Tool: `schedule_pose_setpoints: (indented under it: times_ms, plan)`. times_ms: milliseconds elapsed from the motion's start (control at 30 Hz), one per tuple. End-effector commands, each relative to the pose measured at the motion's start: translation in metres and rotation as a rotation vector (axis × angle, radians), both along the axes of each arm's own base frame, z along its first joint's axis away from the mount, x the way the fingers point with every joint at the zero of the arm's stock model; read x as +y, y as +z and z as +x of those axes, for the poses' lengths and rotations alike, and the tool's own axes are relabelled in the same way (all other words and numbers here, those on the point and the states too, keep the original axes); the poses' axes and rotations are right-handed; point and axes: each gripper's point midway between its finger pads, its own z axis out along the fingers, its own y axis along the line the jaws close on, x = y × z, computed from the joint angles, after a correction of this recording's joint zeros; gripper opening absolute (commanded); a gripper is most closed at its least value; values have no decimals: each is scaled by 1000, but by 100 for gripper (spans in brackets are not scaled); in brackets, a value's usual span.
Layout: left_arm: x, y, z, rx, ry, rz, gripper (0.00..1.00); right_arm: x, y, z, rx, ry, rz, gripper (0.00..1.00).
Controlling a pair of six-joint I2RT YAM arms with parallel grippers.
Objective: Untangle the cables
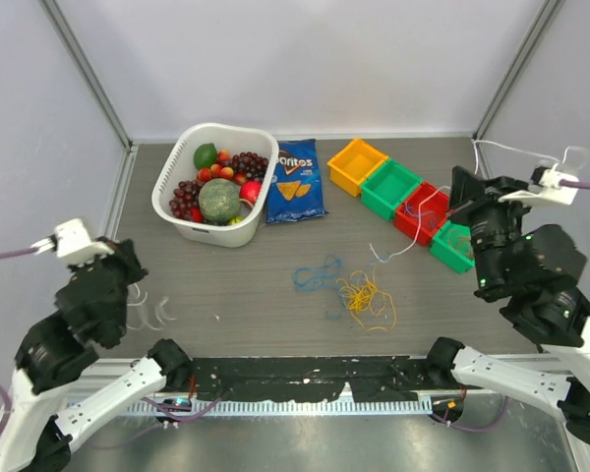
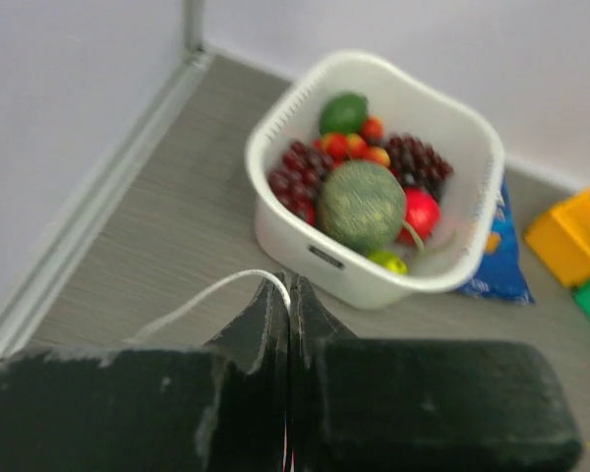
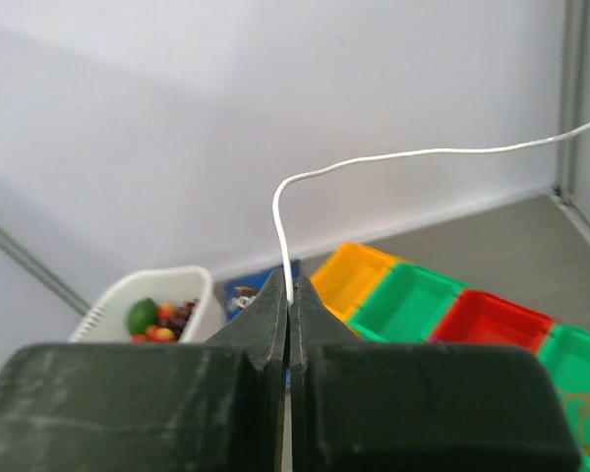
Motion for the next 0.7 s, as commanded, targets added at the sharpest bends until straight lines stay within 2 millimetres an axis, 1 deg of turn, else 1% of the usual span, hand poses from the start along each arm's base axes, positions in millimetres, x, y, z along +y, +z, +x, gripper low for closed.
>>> schedule_pose_setpoints:
  times_ms: [0, 33, 67, 100, 133, 167, 200, 233, 267, 300, 333, 367, 433, 467, 500, 533, 567, 600, 633, 667]
  plan:
    - [-67, -32, 21, 87, -235, -64, 0, 48, 49, 1, -105, 223, 34, 1]
    - [-91, -37, 25, 84, -327, -109, 0, 60, 57, 6, -103, 247, 21, 1]
    - [-110, -46, 28, 94, -397, -142, 0, 70, 64, 8, -109, 281, 10, 1]
    - [-128, -51, 30, 104, -451, -183, 0, 77, 77, 13, -111, 286, 4, 1]
    - [-142, -60, 33, 126, -486, -217, 0, 86, 81, 16, -110, 304, -12, 1]
    - [-154, -68, 36, 144, -512, -252, 0, 94, 93, 21, -113, 311, -16, 1]
    - [-168, -75, 37, 165, -553, -284, 0, 97, 97, 23, -113, 311, -33, 1]
    - [-186, -82, 37, 192, -618, -305, 0, 102, 110, 26, -123, 313, -30, 1]
    - [-195, -86, 39, 200, -644, -312, 0, 96, 129, 22, -152, 308, -8, 1]
    - [-207, -92, 39, 229, -685, -317, 0, 107, 124, 29, -127, 319, -34, 1]
    - [-215, -96, 40, 247, -708, -322, 0, 109, 135, 27, -143, 337, -17, 1]
    - [-225, -97, 39, 251, -756, -330, 0, 118, 133, 28, -134, 363, -25, 1]
    - [-248, -98, 35, 251, -878, -333, 0, 127, 127, 29, -121, 399, -22, 1]
    - [-259, -99, 32, 254, -934, -340, 0, 135, 116, 31, -100, 416, -30, 1]
    - [-270, -99, 29, 257, -992, -353, 0, 135, 115, 29, -103, 430, -25, 1]
    - [-280, -98, 26, 258, -1043, -364, 1, 143, 99, 34, -75, 437, -35, 1]
    - [-288, -101, 25, 274, -1079, -367, 4, 142, 101, 29, -89, 453, -16, 1]
    - [-295, -102, 23, 290, -1117, -366, 12, 148, 87, 32, -64, 462, -17, 1]
    - [-302, -103, 22, 310, -1150, -360, 32, 149, 89, 28, -75, 482, 6, 1]
    - [-307, -103, 23, 325, -1167, -352, 52, 152, 81, 28, -63, 494, 6, 1]
